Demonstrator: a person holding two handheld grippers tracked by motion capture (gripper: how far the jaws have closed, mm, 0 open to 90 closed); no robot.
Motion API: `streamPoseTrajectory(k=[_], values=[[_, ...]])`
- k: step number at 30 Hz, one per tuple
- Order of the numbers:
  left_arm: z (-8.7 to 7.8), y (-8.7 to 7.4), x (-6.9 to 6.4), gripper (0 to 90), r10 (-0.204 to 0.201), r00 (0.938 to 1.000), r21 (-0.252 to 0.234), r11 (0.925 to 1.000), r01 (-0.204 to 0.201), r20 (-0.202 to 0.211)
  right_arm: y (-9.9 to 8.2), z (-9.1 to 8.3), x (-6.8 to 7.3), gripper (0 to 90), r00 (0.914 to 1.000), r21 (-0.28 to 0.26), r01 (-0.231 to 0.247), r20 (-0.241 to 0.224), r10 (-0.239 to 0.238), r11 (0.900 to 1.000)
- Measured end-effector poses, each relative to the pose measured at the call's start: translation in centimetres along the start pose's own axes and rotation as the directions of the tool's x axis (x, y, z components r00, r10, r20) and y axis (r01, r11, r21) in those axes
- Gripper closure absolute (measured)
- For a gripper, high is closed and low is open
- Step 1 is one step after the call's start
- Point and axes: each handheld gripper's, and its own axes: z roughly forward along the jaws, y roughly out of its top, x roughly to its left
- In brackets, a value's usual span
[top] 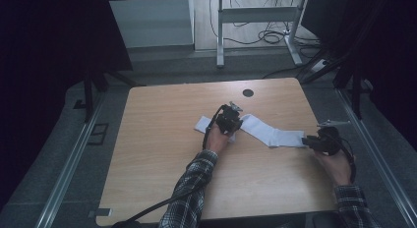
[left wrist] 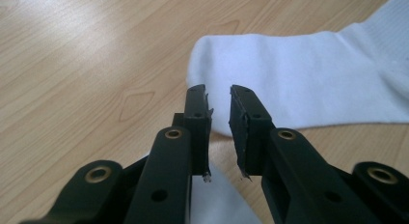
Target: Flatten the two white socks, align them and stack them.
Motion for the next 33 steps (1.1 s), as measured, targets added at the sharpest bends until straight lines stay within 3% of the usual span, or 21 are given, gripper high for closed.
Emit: streamPoseTrajectory(k=[8,11,15,27,33], values=[[1.5,0.6,-0.2,71.6,0.008,0.9998,0.022,0.9997,-0.008,-0.019,-0.1,0.0,-0.1,64.5,1.0,-0.005,-0.004,0.001,0.004,1.0],[2.0,0.6,-0.3,66.9,0.009,0.9989,0.027,0.9996,-0.008,-0.046,-0.1,0.2,-0.2,61.1,0.9999,-0.006,-0.012,0.001,0.012,0.9999],[2.2,0.5,-0.1,68.8,0.011,0.999,0.037,0.9993,-0.01,-0.042,-0.2,0.5,-0.2,61.0,0.9999,0.006,-0.01,0.006,0.01,0.9999],[2.6,0.1,-0.1,86.0,0.021,0.9997,0.061,0.9979,-0.02,-0.009,-0.3,1.1,0.0,83.3,0.9993,0.055,-0.026,-0.025,0.028,0.9981],[1.5,0.3,-0.5,86.5,0.026,0.9996,0.034,0.9991,-0.026,-0.007,-0.3,0.8,-0.1,85.0,0.9994,0.052,-0.022,-0.024,0.024,0.9984]])
